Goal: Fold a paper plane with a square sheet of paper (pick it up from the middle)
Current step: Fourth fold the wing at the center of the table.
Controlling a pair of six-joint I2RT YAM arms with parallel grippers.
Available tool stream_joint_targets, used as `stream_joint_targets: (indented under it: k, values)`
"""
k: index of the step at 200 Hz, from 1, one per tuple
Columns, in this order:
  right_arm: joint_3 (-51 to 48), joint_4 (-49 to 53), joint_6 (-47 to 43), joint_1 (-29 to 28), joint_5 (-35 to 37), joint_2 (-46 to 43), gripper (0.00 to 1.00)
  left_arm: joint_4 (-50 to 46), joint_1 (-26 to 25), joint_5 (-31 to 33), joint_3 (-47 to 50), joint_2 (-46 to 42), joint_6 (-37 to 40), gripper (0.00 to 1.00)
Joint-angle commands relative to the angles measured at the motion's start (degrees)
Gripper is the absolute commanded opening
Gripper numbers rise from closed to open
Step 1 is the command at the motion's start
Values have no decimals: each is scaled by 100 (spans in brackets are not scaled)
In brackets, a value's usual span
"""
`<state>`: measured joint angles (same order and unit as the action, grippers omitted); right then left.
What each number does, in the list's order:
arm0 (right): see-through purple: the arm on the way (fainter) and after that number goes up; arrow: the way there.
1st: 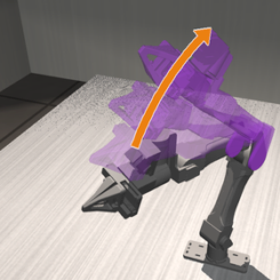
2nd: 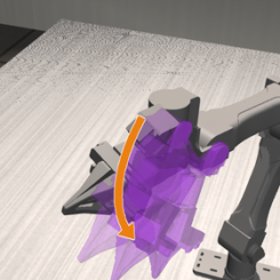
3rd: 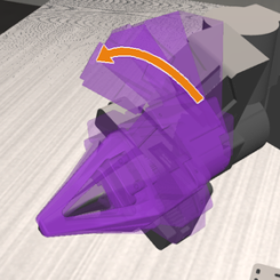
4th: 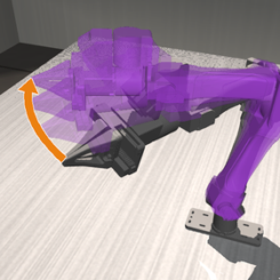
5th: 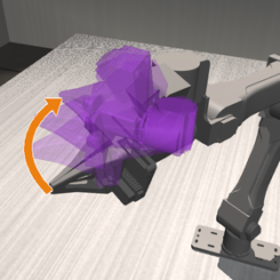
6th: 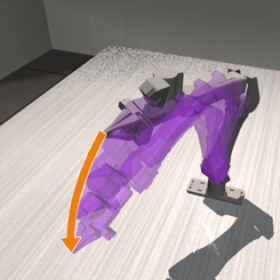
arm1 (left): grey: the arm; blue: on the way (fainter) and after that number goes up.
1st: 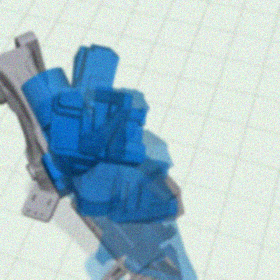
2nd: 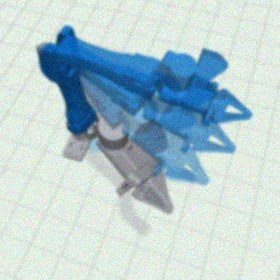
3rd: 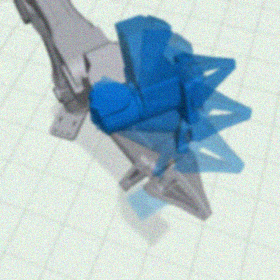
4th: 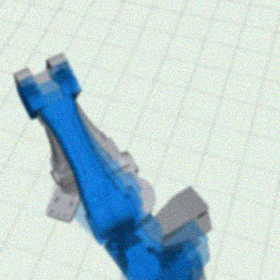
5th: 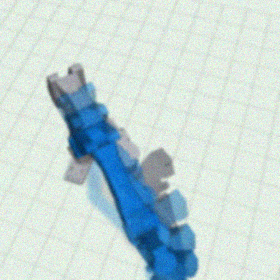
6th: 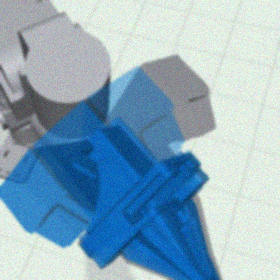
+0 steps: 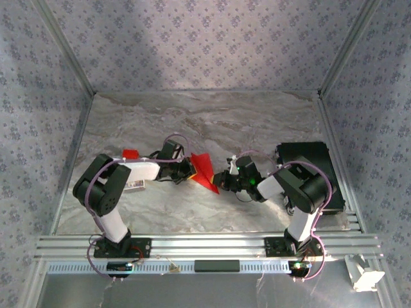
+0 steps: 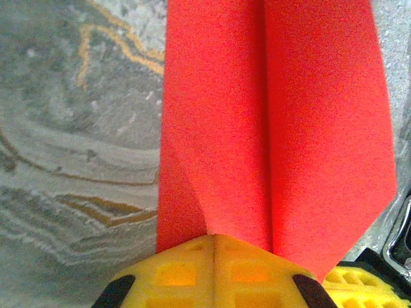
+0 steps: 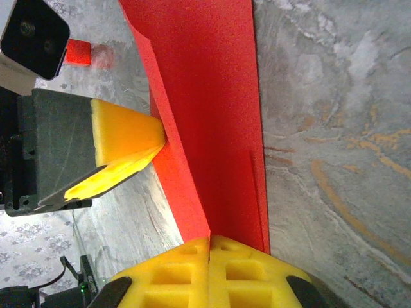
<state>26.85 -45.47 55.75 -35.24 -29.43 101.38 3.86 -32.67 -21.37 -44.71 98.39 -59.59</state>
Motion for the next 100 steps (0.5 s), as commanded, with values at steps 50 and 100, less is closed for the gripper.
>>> stream_joint_targets:
  k: [50, 100]
  values:
    - [56, 399, 180, 62, -90, 259, 0, 432, -30, -371, -241, -291, 498, 3]
    - [-39, 156, 353, 127, -107, 354, 0, 972, -31, -1008, -486, 171, 504, 3]
